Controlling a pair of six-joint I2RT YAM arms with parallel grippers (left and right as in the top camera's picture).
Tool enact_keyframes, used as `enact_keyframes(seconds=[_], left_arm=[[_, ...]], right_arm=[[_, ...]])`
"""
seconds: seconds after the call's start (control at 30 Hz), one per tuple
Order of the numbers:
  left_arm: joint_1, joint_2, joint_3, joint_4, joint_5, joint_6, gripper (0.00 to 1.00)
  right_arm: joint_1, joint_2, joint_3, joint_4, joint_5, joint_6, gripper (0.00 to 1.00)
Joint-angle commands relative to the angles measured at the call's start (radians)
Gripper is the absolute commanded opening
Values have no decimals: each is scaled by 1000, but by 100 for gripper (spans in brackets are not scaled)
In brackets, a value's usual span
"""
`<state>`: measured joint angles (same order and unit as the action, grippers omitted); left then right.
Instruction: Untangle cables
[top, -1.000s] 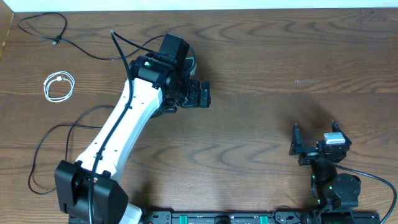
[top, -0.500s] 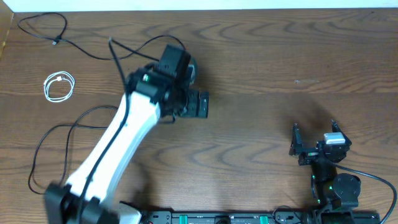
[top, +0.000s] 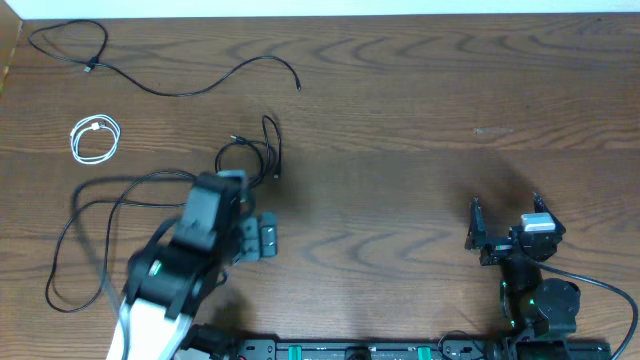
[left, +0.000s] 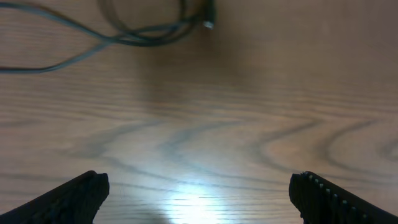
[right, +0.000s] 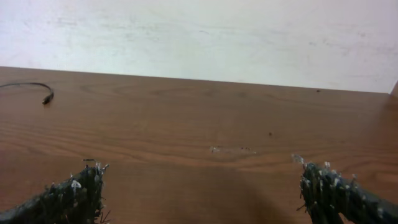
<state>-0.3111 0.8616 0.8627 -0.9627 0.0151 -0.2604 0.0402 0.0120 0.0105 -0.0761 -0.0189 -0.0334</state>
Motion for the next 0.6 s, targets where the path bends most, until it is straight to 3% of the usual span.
enact_keyframes(seconds=[0.0, 0.23, 0.57], left_arm=[[54, -130, -50, 11, -35, 34, 98], [136, -385, -187, 41, -27, 55, 98], [158, -587, -427, 315, -12, 105, 98]], right_arm=[[1, -6, -5, 0, 2, -5, 99], [1, -6, -5, 0, 2, -5, 99], [1, -6, -5, 0, 2, -5, 99]])
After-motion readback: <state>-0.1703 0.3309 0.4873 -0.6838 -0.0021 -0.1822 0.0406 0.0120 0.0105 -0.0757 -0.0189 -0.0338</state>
